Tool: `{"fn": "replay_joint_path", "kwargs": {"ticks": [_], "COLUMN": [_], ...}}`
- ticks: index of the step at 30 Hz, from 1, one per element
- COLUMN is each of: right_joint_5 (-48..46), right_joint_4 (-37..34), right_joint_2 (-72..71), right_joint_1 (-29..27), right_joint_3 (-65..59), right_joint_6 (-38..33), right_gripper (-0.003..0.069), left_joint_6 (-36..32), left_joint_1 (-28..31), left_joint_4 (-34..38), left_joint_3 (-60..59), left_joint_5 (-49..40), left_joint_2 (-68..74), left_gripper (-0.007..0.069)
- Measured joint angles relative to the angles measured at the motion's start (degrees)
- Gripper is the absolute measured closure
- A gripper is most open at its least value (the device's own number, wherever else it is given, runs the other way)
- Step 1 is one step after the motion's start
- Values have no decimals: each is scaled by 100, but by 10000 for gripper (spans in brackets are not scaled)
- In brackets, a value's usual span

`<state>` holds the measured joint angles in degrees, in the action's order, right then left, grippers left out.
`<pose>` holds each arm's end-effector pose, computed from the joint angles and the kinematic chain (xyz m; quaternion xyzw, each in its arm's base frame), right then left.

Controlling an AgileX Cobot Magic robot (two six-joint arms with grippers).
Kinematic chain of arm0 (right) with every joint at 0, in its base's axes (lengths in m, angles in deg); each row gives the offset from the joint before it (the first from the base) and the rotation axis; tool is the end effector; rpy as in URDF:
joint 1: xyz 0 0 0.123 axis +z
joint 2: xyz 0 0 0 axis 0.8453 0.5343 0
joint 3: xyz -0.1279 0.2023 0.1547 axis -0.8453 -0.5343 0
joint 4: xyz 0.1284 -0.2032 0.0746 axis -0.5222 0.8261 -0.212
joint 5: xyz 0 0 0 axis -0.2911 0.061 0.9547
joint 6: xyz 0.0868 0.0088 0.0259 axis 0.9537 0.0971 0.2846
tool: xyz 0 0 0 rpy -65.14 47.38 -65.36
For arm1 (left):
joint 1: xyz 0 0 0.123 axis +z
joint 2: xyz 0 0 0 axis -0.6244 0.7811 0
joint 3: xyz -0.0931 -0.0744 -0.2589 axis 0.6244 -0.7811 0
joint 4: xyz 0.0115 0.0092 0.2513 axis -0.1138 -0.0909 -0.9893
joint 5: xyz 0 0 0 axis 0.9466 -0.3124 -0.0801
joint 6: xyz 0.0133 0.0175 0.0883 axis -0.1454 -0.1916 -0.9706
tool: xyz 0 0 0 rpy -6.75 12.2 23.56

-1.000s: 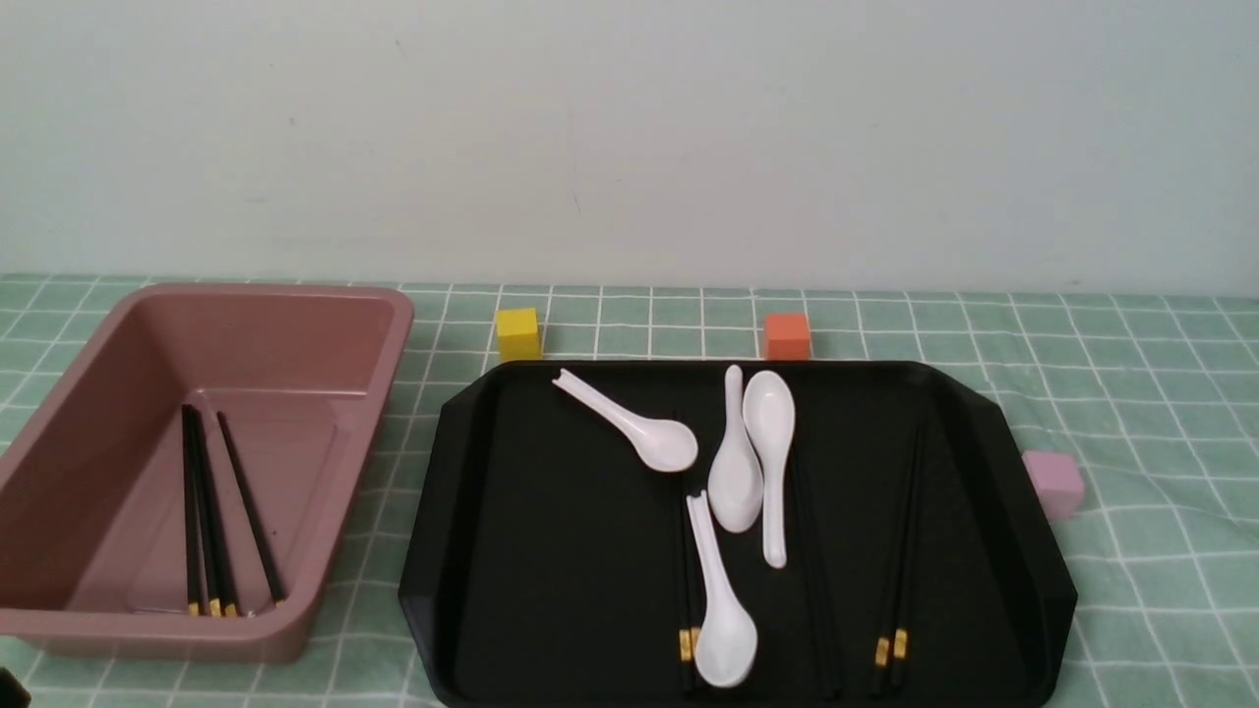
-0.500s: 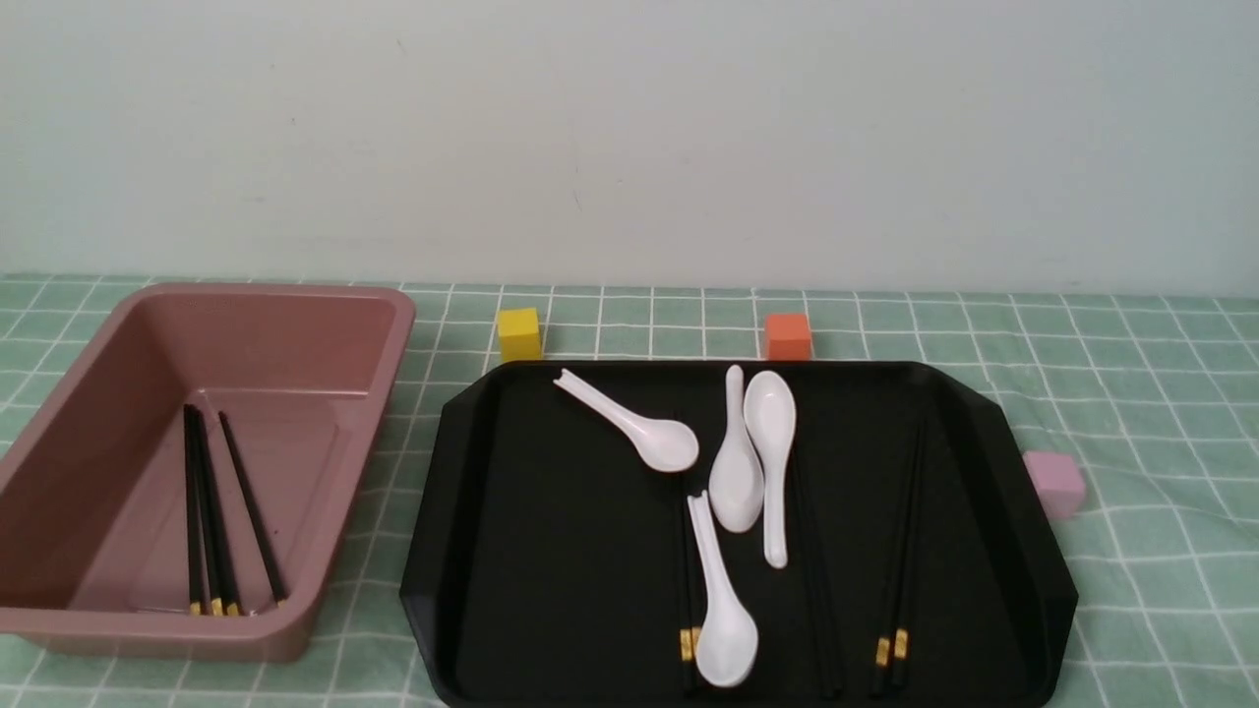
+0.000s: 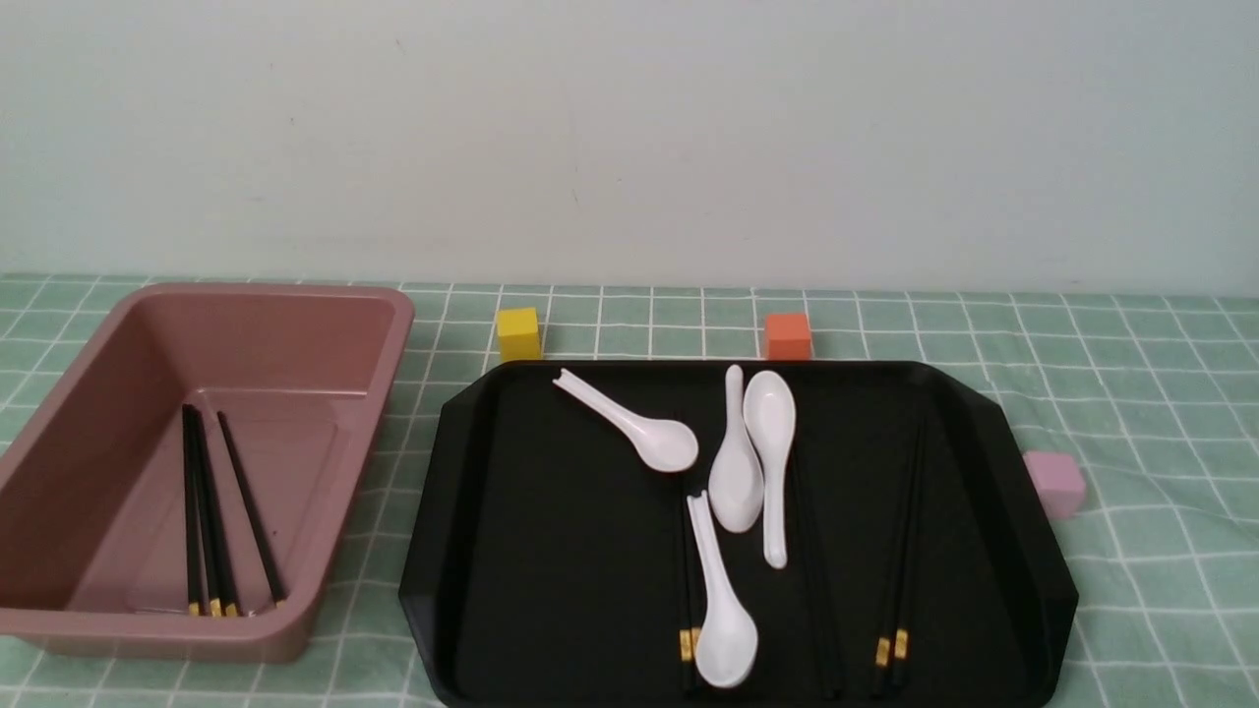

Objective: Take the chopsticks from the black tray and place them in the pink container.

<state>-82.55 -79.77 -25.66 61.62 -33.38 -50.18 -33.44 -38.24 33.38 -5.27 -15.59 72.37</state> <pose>0.0525 0.0047 0.1744 0.0183 0.8015 0.0626 0.5945 0.0524 0.0003 0.1698 -0.1050 0.8009 -0.0726 0.5851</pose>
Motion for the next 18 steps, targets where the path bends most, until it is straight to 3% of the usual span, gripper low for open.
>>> {"fn": "replay_joint_path", "kwargs": {"ticks": [18], "right_joint_5": [0], "right_joint_4": [0], "right_joint_2": [0], "right_joint_1": [0], "right_joint_3": [0], "right_joint_6": [0], "right_gripper": [419], "left_joint_6": [0], "left_joint_1": [0], "left_joint_4": [0], "left_joint_3": [0], "left_joint_5": [-12], "left_joint_2": [0], "left_gripper": [604]}}
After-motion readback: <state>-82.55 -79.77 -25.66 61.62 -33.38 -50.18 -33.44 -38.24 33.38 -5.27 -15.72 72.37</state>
